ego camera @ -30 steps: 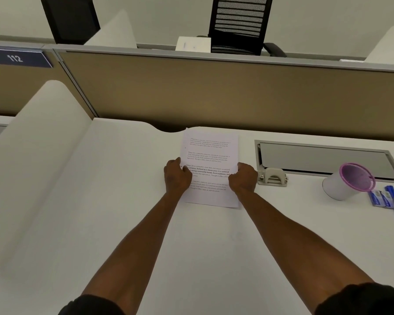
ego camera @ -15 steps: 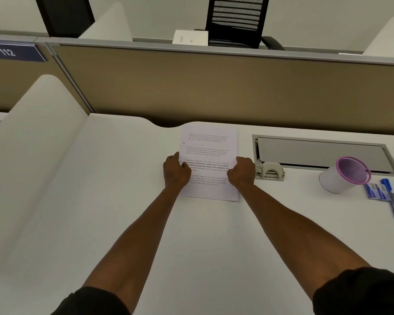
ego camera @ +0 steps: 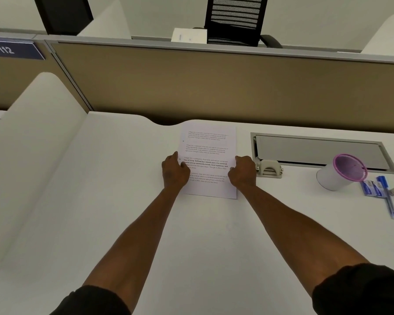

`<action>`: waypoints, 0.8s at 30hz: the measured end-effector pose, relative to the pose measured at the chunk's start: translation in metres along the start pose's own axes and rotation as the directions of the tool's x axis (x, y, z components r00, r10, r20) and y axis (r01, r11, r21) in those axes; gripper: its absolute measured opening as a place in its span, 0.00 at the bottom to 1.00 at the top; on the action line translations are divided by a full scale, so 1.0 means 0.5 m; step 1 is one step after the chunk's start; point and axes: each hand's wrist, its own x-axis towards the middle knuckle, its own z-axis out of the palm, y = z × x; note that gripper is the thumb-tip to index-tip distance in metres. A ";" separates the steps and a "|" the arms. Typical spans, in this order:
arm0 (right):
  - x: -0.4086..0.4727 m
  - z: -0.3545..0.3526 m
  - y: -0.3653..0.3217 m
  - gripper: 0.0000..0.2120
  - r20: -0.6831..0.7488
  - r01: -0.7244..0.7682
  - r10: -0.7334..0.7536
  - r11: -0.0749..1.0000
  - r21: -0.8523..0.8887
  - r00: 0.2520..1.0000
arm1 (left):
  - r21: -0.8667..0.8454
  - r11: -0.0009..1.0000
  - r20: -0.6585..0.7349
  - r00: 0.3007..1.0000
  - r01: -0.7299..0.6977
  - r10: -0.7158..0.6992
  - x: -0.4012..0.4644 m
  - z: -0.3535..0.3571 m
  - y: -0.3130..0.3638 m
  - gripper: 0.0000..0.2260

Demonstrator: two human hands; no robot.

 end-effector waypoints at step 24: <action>-0.245 -0.057 0.174 0.10 -0.214 0.047 0.000 0.976 0.212 0.977 | -0.124 0.963 -0.191 0.958 -0.240 0.215 -0.300 0.032 -0.050 0.16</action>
